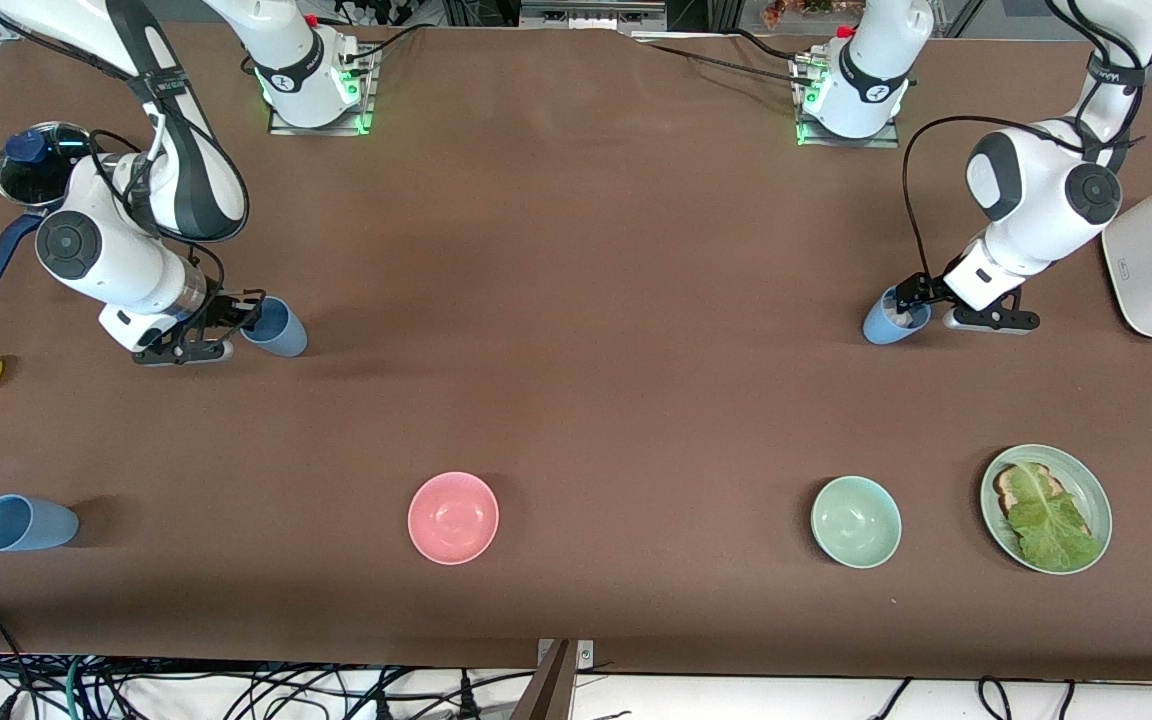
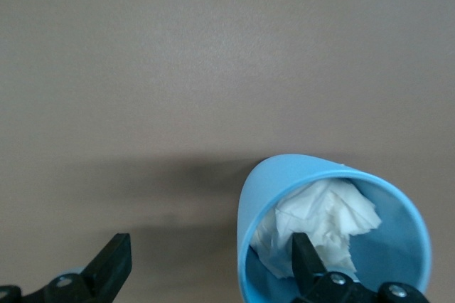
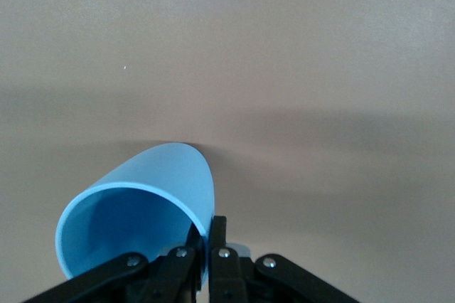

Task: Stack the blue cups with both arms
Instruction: 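Lift the tissue cup off the table with the left gripper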

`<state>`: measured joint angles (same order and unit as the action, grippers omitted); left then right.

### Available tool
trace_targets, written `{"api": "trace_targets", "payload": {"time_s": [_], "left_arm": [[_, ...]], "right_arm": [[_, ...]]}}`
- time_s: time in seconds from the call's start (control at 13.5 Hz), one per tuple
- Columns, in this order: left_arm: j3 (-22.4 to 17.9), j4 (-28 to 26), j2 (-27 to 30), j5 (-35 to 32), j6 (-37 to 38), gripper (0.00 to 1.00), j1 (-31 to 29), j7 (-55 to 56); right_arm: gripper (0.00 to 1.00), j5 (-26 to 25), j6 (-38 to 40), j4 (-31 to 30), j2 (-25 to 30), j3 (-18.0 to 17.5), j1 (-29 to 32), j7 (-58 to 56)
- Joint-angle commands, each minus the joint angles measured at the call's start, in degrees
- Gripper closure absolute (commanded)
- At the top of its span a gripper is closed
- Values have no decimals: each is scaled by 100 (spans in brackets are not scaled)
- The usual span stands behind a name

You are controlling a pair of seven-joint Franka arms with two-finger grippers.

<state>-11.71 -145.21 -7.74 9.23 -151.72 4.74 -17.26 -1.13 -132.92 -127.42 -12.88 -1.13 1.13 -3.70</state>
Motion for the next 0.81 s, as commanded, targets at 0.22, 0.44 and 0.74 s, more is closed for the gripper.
{"api": "trace_targets", "payload": {"time_s": [0.22, 0.44, 0.74], "left_arm": [[327, -34, -70, 167, -130, 64, -61, 415], [468, -34, -70, 167, -121, 100, -61, 724], [477, 1, -61, 158, -113, 100, -61, 733]], "right_arm": [[100, 8, 2598, 1900, 136, -229, 1, 280], [100, -1, 3587, 2844, 127, -563, -8, 772], [100, 16, 4028, 3223, 154, -818, -8, 1115]]}}
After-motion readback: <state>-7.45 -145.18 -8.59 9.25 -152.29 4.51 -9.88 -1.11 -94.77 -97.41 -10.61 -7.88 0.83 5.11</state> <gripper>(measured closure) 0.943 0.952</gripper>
